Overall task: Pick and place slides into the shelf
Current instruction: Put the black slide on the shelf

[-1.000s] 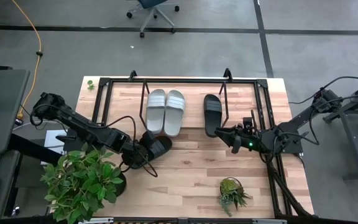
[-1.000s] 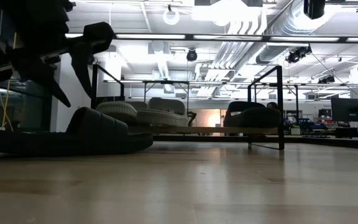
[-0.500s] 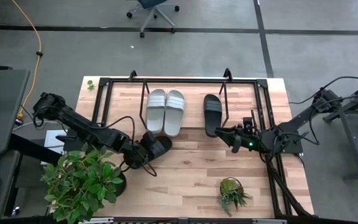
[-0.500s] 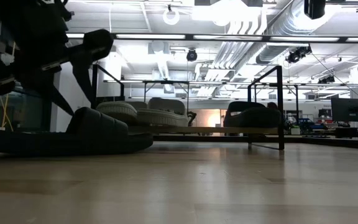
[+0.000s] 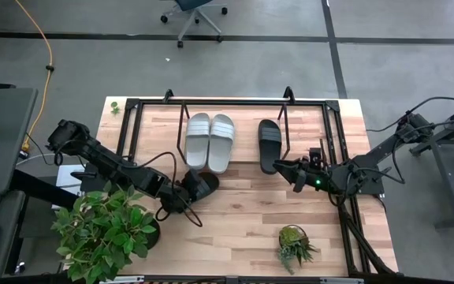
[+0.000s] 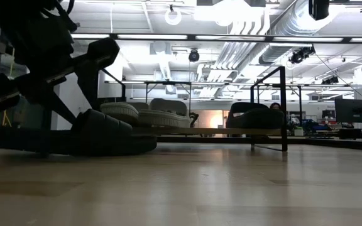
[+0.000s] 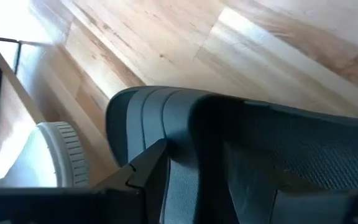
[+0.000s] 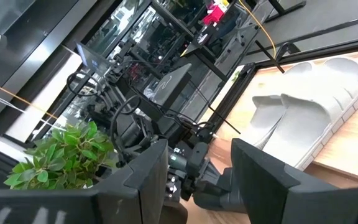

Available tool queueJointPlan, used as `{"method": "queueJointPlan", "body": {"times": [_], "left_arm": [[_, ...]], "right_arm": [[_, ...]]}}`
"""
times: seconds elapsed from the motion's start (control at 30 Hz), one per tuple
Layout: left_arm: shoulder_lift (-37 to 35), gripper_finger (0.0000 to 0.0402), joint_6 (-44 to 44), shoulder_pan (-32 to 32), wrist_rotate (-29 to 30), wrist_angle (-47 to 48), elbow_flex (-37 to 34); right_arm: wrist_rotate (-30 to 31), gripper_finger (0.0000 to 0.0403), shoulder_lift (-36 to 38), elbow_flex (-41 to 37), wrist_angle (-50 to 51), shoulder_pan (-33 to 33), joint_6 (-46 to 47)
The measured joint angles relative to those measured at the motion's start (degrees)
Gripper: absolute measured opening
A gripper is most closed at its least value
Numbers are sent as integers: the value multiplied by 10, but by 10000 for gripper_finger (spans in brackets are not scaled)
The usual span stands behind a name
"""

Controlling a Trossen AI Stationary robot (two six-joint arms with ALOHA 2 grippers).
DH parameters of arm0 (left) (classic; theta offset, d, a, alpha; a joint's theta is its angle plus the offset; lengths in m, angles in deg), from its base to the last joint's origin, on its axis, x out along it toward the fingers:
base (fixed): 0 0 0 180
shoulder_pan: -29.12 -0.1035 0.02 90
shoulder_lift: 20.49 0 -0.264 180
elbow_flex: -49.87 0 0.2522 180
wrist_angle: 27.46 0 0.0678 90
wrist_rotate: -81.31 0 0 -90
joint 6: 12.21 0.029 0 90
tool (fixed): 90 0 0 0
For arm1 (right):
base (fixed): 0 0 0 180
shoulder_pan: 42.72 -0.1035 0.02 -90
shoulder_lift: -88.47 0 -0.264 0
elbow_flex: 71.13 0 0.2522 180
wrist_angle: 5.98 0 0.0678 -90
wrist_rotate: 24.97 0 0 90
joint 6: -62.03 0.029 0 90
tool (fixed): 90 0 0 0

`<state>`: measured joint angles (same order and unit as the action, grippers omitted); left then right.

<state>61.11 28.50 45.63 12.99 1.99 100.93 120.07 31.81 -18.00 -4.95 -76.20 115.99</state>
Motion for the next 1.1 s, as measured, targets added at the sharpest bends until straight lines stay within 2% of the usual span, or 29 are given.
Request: {"method": "queueJointPlan", "body": {"times": [0.17, 0.43, 0.67, 0.83, 1.1], "left_arm": [[0, 107, 9, 0, 8, -3, 0], [0, 11, 9, -1, 5, -8, 0], [0, 22, 8, 0, 2, -7, 2], [-4, 5, 8, 0, -4, -7, 2], [-37, 5, -2, 1, -31, -6, 2]], "right_arm": [[0, 167, -3, 0, 0, 0, 0], [0, 167, -11, 0, -2, 0, 2], [-2, 167, -15, 0, 1, 0, 2], [-1, 167, -15, 0, 0, 0, 2], [-1, 167, -15, 0, 3, 0, 2]]}}
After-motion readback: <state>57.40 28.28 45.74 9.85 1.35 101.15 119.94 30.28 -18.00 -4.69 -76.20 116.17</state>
